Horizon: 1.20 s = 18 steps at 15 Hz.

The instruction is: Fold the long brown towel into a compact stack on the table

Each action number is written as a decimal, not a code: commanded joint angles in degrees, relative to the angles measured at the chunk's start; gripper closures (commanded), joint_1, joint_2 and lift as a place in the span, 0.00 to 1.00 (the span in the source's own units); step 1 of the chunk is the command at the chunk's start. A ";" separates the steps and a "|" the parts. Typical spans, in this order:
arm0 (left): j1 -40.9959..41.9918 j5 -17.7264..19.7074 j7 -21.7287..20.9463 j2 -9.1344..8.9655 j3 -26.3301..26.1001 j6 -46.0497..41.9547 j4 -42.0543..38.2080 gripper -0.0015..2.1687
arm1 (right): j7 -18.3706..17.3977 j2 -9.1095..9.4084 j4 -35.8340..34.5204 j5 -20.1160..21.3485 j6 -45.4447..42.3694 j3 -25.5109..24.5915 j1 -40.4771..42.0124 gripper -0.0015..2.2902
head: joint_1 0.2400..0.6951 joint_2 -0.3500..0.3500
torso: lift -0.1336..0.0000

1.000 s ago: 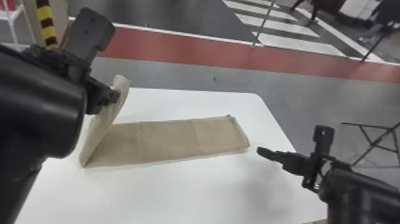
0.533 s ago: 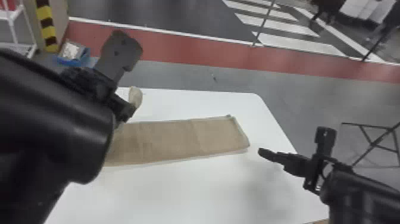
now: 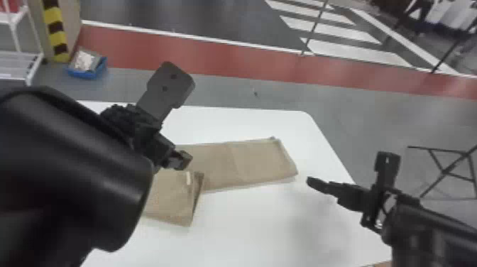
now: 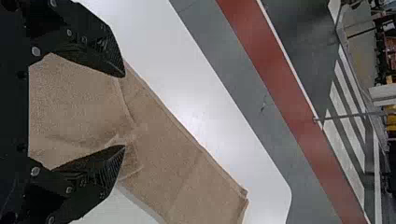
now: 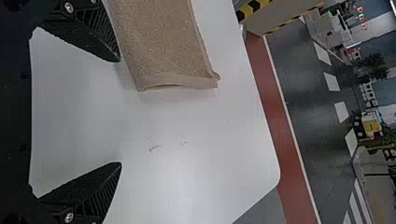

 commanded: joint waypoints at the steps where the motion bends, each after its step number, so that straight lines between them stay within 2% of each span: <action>1: 0.93 -0.34 -0.10 -0.32 0.87 0.24 -1.19 0.01 | 0.27 0.87 -2.96 -0.93 1.78 0.52 0.62 0.04 | 1.00 0.00 | 0.07; 4: 4.18 0.02 -1.15 -0.32 5.70 0.24 -3.12 0.01 | 0.80 2.19 -7.00 -2.87 3.71 2.71 1.76 0.04 | 1.00 0.00 | 0.07; 7: 9.98 1.86 -4.75 -0.32 14.93 0.24 -6.38 0.01 | 0.80 4.83 -11.48 -3.22 6.00 6.85 3.17 0.04 | 1.00 0.00 | 0.07; 9: 13.14 4.85 -5.55 -0.32 21.79 -2.81 -7.70 0.01 | 0.62 6.72 -14.21 -3.13 8.63 10.71 4.31 0.04 | 1.00 0.00 | 0.07; 10: 14.55 7.14 -5.63 -0.32 25.48 -5.45 -7.70 0.01 | 0.53 6.72 -15.44 -2.95 9.69 12.65 4.92 0.04 | 1.00 0.00 | 0.07; 13: 19.12 16.19 -6.42 -0.32 37.87 -13.89 -7.70 0.02 | -0.43 6.72 -17.99 -1.55 10.39 17.83 6.68 0.04 | 1.00 0.16 | 0.07; 16: 21.84 19.97 -8.53 0.09 45.60 -17.40 -7.70 0.02 | -2.01 6.72 -19.48 -0.58 11.45 22.49 7.91 0.04 | 1.00 0.28 | 0.07; 18: 24.22 21.46 -10.12 1.76 49.91 -20.39 -7.61 0.02 | -3.51 6.72 -20.09 -0.49 12.33 26.09 8.70 0.04 | 1.00 0.39 | 0.07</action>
